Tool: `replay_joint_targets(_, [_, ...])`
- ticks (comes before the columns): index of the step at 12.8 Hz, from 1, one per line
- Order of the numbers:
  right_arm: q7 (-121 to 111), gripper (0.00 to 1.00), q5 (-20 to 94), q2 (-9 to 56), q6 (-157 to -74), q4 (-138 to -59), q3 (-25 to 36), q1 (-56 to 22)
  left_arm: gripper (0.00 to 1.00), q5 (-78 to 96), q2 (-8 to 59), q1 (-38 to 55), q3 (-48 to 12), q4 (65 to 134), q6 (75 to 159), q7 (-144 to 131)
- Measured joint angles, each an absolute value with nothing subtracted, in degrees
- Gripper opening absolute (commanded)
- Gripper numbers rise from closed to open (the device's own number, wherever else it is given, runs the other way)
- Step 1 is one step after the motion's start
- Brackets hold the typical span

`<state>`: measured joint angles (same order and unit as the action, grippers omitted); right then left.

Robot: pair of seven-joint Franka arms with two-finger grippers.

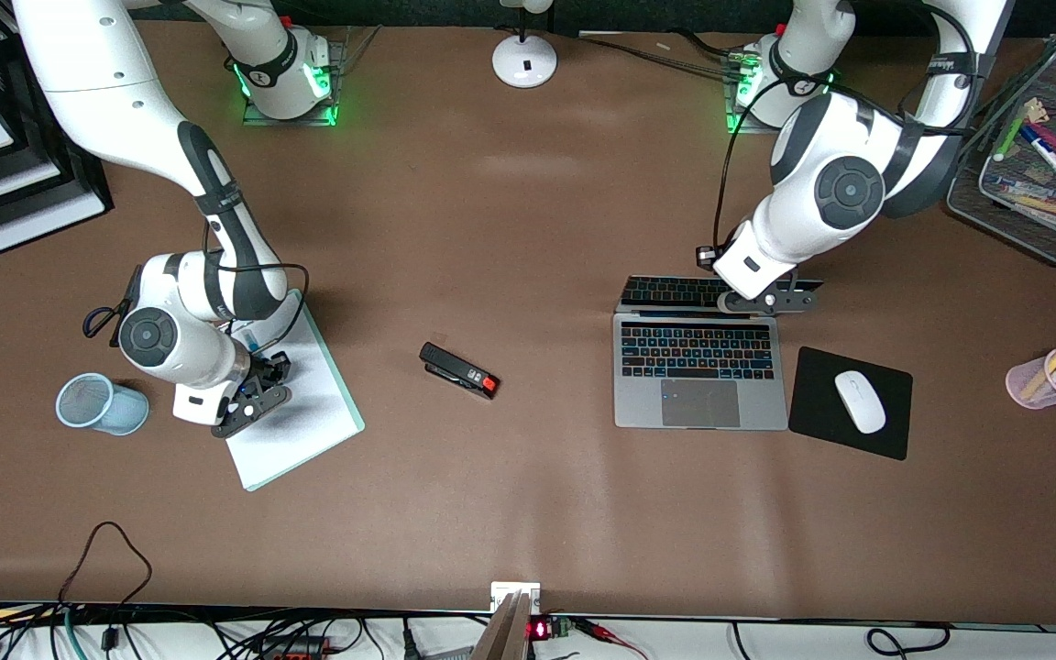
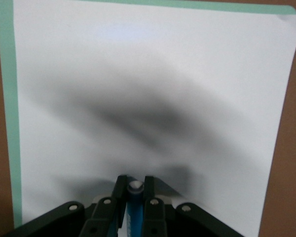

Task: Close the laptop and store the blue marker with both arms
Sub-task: 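Carry the marker to the cup while the left gripper reaches the laptop lid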

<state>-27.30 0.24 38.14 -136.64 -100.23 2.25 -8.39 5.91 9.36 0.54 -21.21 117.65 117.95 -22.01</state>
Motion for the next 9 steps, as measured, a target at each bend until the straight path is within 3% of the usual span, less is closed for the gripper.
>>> replay_joint_targets(3, [-27.3, 0.00, 0.2, 37.2, -135.9, -98.6, 2.4, -7.9, 0.00, 2.5, 9.1, 0.5, -21.2, 117.8, 121.8, -21.9])
replay_joint_targets(9, [-38.6, 0.00, 6.3, 31.0, -120.5, -89.1, 2.6, -2.6, 0.00, -3.1, 10.8, 0.3, -21.2, 118.3, 132.6, -21.9])
